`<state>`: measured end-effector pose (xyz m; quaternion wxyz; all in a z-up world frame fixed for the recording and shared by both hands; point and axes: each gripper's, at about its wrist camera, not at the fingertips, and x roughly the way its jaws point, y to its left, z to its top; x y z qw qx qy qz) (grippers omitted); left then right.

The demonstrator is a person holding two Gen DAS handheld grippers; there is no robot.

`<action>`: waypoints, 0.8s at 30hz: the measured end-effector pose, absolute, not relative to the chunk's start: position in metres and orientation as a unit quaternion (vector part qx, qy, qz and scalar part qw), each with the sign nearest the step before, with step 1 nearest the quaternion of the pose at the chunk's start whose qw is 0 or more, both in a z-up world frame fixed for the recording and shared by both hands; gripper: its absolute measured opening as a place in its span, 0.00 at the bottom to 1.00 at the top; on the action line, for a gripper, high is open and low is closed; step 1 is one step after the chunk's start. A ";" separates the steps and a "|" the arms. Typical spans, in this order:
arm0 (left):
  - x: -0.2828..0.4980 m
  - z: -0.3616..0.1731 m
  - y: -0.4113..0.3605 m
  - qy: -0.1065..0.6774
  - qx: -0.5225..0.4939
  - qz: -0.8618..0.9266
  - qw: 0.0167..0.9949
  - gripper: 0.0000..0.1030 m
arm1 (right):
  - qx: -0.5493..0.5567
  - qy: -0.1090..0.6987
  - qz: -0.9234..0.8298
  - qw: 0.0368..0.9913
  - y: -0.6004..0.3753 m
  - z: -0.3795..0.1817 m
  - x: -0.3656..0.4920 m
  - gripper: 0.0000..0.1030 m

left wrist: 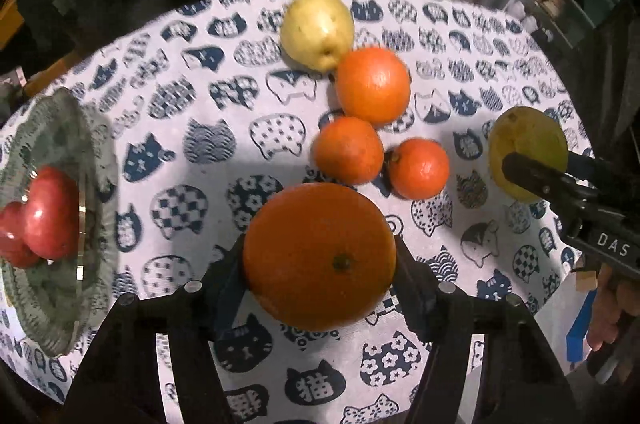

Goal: Organize fruits
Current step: 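Lift the mango with the right tool while the left tool lifts the orange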

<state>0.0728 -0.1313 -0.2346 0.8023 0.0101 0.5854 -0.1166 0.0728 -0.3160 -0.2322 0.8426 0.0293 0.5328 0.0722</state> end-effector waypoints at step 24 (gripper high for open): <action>0.047 -0.124 -0.080 0.464 -0.012 -0.090 0.881 0.66 | 0.006 0.428 0.110 0.897 -0.286 -0.127 0.052 0.73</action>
